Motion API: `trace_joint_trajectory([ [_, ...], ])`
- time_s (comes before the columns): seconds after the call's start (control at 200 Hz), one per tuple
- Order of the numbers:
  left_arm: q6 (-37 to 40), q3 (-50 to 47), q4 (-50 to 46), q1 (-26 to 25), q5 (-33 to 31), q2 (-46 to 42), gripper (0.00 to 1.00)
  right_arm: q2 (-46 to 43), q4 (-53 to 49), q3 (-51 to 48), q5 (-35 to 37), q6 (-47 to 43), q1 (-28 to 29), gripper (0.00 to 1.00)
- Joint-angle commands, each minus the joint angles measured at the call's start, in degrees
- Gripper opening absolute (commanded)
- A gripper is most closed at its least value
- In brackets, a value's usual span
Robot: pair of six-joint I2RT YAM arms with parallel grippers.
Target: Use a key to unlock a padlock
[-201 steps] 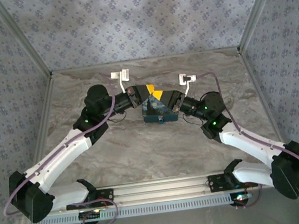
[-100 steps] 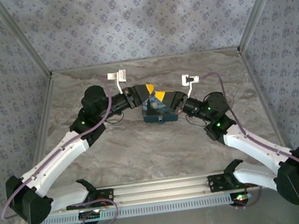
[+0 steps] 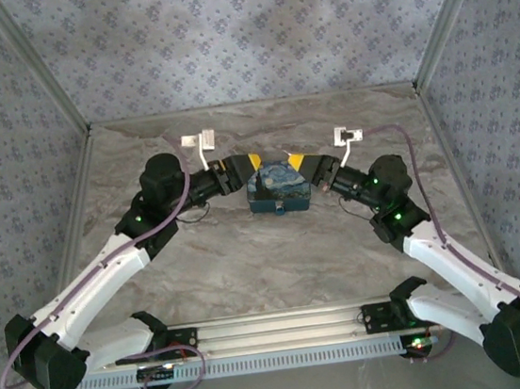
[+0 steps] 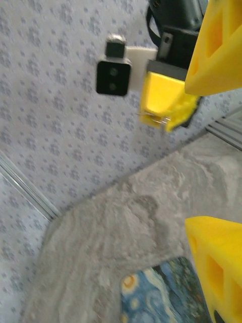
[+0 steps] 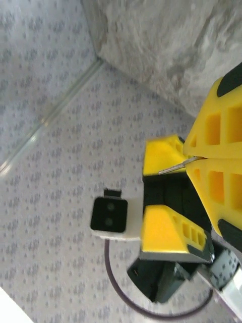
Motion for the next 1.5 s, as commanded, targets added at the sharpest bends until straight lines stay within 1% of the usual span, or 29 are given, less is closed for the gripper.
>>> trace_joint_trajectory([
  [0.0, 2.4, -4.2, -5.9, 0.0, -1.7, -1.5, 0.64, -1.1, -15.6, 3.7, 2.6, -8.4, -3.6, 0.0],
  [0.13, 1.9, -10.1, -5.6, -0.4, -4.0, -2.7, 0.67, 0.2, -24.2, 5.3, 6.4, -15.1, -6.4, 0.0],
  [0.16, 1.8, -11.3, -5.3, -0.5, -4.2, -2.7, 0.68, 1.0, -25.2, 5.5, 6.9, -15.2, -7.1, 0.0],
  [0.175, 1.8, -11.9, -5.2, -0.6, -4.4, -2.7, 0.69, 1.3, -25.5, 5.7, 7.2, -17.2, -7.5, 0.0],
  [0.245, 1.8, -14.1, -4.7, -1.0, -5.0, -2.1, 0.71, 3.4, -26.4, 6.3, 8.7, -19.2, -8.9, 0.0],
  [0.425, 0.8, -19.8, 1.5, -2.2, -5.7, 1.6, 0.86, 11.9, -26.1, 9.3, 12.3, -23.6, -10.6, 0.0],
  [0.45, 0.6, -20.3, 2.7, -2.3, -6.0, 2.3, 0.9, 13.2, -26.0, 9.8, 12.7, -24.0, -10.8, 0.0],
  [0.47, 0.5, -20.8, 3.7, -2.5, -6.2, 2.9, 0.98, 14.5, -25.6, 10.2, 12.8, -24.2, -11.0, 0.0],
  [0.485, 0.5, -21.1, 4.5, -2.6, -6.2, 3.3, 0.99, 15.1, -25.4, 10.3, 12.8, -24.2, -11.1, 0.0],
  [0.56, 1.2, -22.3, 9.0, -3.2, -6.8, 5.8, 1.0, 19.7, -24.2, 11.9, 13.9, -24.9, -11.5, 0.0],
  [0.69, 4.9, -24.2, 18.3, -4.1, -8.4, 10.3, 1.0, 27.3, -22.9, 15.1, 15.8, -25.6, -11.8, 0.0],
  [0.755, 7.3, -25.3, 25.5, -4.1, -6.4, 13.3, 1.0, 31.1, -22.4, 16.9, 16.4, -25.7, -11.9, 0.0],
  [0.799, 8.7, -25.4, 28.2, -4.1, -6.1, 15.4, 1.0, 33.5, -22.3, 18.2, 16.8, -25.8, -11.9, 0.0],
  [0.919, 12.2, -23.4, 30.4, -4.2, -4.4, 20.9, 1.0, 39.2, -21.8, 21.3, 17.4, -25.9, -12.0, 0.0],
  [1.059, 13.6, -21.5, 34.4, -4.4, -3.1, 26.4, 1.0, 45.7, -22.4, 25.3, 18.1, -25.9, -12.1, 0.0],
  [1.219, 15.7, -19.5, 36.5, -4.7, -4.7, 31.6, 1.0, 51.4, -23.7, 28.8, 17.6, -26.0, -12.1, 0.0],
  [1.229, 15.8, -19.4, 36.5, -4.7, -4.8, 31.9, 1.0, 51.7, -23.8, 30.6, 17.6, -26.0, -12.0, 0.0],
  [1.259, 16.1, -19.1, 36.7, -4.7, -5.3, 32.8, 1.0, 52.2, -23.8, 31.2, 17.6, -26.1, -12.1, 0.0],
  [1.334, 16.8, -18.7, 37.7, -4.8, -7.0, 34.8, 1.0, 53.5, -23.9, 32.0, 17.5, -26.1, -11.9, 0.0],
  [1.494, 17.3, -17.4, 39.4, -5.0, -7.8, 38.8, 1.0, 55.7, -24.2, 32.9, 16.9, -26.4, -11.5, 0.0],
])
